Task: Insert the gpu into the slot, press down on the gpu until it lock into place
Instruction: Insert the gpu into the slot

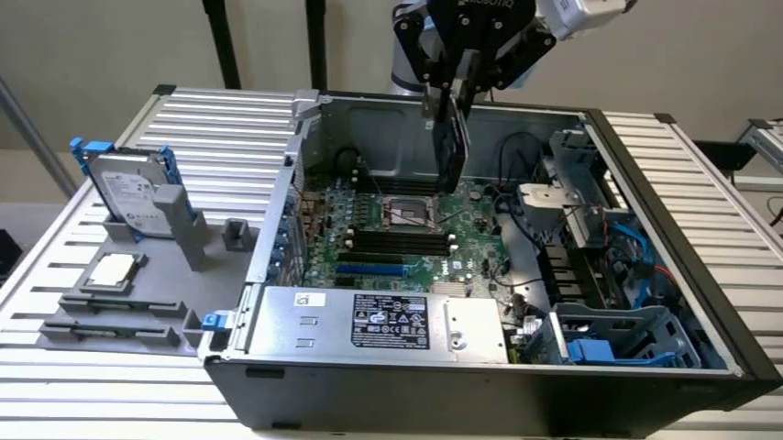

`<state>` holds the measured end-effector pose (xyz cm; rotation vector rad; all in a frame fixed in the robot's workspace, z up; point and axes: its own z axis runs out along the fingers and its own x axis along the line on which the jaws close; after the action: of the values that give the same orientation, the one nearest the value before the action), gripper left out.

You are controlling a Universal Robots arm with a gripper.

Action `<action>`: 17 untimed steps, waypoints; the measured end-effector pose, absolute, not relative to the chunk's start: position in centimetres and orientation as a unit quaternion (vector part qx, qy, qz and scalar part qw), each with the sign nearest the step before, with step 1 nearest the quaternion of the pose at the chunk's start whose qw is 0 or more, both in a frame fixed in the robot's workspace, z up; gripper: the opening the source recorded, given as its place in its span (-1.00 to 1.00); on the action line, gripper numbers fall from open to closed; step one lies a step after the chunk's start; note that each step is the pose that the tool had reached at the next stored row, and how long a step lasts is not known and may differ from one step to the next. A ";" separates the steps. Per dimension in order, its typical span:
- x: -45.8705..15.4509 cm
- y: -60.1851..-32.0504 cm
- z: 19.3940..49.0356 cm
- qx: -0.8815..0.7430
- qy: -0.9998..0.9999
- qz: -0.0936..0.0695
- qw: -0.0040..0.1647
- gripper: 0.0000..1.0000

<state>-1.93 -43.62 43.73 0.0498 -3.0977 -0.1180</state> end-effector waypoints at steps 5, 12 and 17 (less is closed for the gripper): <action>-1.9 -43.6 43.7 0.061 -0.997 -0.037 0.022 -0.47; -1.9 -43.6 43.6 0.125 -0.991 -0.036 0.025 -0.47; -1.9 -43.6 43.6 0.170 -0.985 -0.034 0.026 -0.47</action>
<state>-1.93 -43.62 43.57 0.5240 -3.0426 -0.1065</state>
